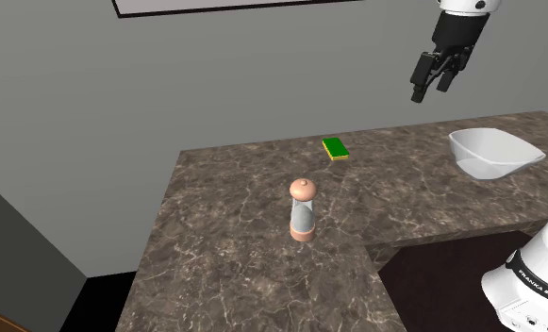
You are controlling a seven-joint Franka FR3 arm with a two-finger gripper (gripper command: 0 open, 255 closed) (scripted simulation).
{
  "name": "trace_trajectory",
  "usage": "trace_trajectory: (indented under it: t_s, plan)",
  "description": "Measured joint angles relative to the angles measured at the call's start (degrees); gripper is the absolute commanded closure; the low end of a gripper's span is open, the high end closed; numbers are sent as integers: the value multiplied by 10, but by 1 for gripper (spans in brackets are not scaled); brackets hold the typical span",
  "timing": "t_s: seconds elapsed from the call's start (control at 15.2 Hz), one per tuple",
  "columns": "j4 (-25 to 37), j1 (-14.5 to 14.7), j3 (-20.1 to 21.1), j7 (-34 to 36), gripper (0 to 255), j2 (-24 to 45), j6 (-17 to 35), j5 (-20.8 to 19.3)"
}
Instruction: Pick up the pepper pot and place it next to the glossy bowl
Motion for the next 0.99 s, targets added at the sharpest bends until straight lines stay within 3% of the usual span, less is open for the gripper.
trace_trajectory:
  t_s: [0.26,0.99]
  plan:
    - [-2,6,26,29,0,19,17,9]
    - [36,28,175,199,0,157,88,31]
